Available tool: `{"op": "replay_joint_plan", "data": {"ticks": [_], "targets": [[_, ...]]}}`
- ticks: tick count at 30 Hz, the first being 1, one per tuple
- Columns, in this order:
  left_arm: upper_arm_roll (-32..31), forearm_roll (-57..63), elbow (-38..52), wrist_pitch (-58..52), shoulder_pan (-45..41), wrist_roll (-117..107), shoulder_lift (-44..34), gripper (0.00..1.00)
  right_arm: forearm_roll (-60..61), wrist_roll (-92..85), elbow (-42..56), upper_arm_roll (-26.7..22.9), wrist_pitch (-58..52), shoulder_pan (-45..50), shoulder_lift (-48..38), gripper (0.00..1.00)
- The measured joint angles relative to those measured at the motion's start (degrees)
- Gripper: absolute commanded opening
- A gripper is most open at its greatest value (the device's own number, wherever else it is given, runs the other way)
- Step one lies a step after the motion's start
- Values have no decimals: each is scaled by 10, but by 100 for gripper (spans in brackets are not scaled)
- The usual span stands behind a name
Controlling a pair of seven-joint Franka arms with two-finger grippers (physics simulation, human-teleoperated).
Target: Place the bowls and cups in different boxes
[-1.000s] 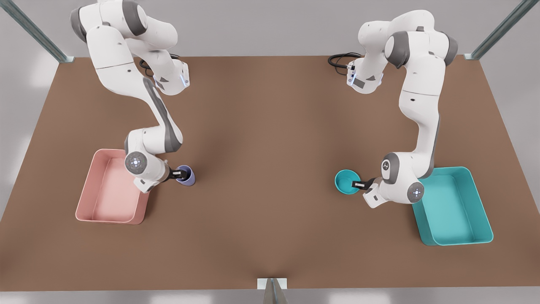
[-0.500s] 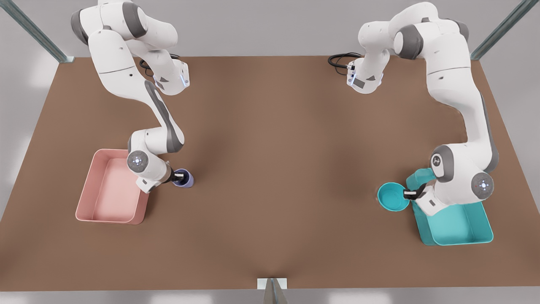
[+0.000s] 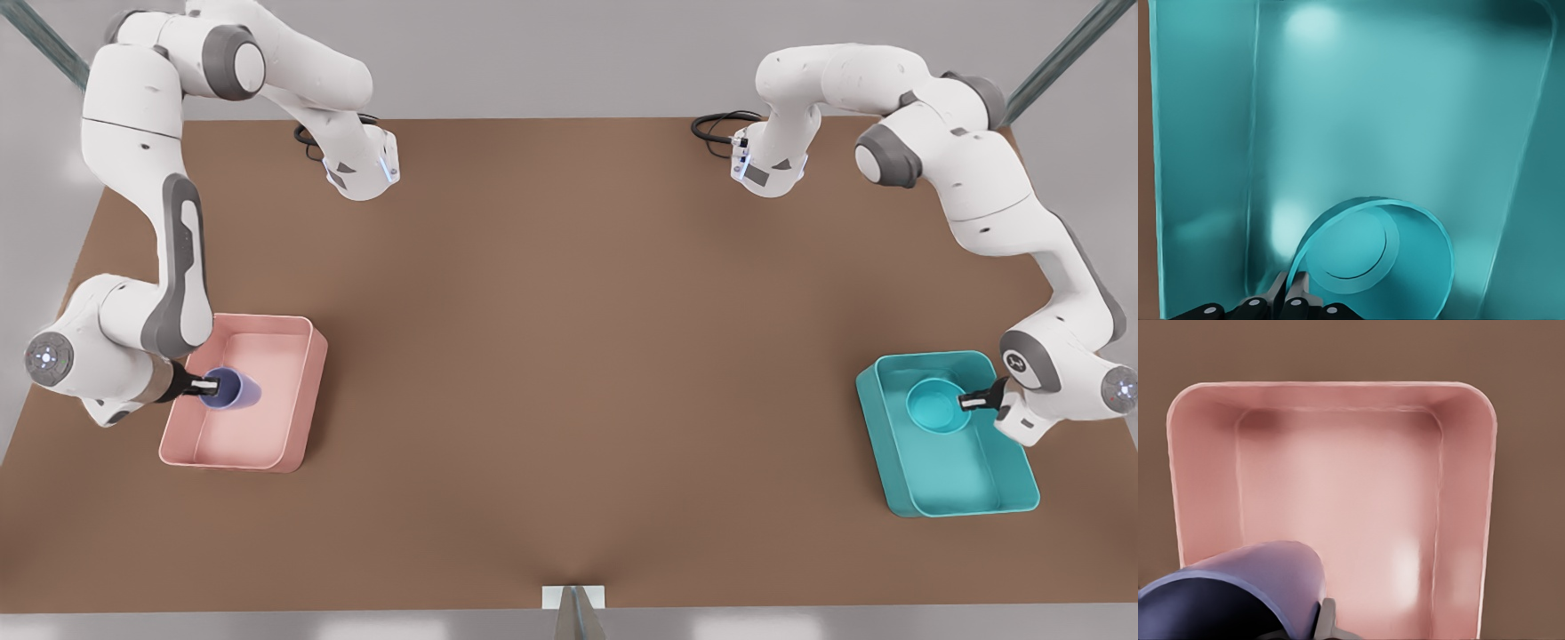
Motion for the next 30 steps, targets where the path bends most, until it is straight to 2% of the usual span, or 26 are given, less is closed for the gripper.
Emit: {"op": "replay_joint_plan", "data": {"ticks": [1,2,3,5,6,7,9,10,11,13,15,17,20,23,25,30], "targets": [[-2,-1,-2,12,0,4,2,35,4,-13,-1,0,10,1,16,21],[-4,-3,-3,22,0,8,3,54,7,-25,-1,0,20,2,29,21],[-7,-5,-4,31,0,12,4,100,9,-37,-1,0,29,2,38,21],[-8,-10,-4,41,1,21,-6,100,12,-58,-1,1,47,2,56,21],[-8,-9,-4,35,1,26,-27,100,13,-67,-1,1,54,2,62,40],[-7,4,-2,23,-1,31,-56,100,13,-76,-2,1,60,2,66,100],[-12,38,2,-15,-18,36,-115,100,5,-86,-4,1,69,2,67,100],[-36,52,19,-51,-30,31,-142,100,-3,-87,-5,2,72,2,66,100],[-78,67,59,-97,-37,23,-160,100,-7,-90,-5,2,74,2,65,100],[-201,125,90,-180,-44,7,-225,100,-6,-97,-6,6,70,2,55,100],[-274,175,46,-225,-66,-8,-298,100,0,-107,-6,9,58,3,40,100],[-294,197,13,-244,-95,-25,-348,100,8,-118,-5,10,24,4,-3,100],[-300,205,3,-269,-96,-50,-363,100,12,-124,0,9,-56,14,-91,100],[-312,205,3,-297,-91,-70,-371,100,3,-99,39,13,-142,90,-179,100],[-315,205,3,-313,-92,-81,-373,100,0,-82,79,17,-198,114,-202,100],[-316,207,3,-335,-91,-106,-371,100,-2,-44,77,19,-276,122,-226,100]]}}
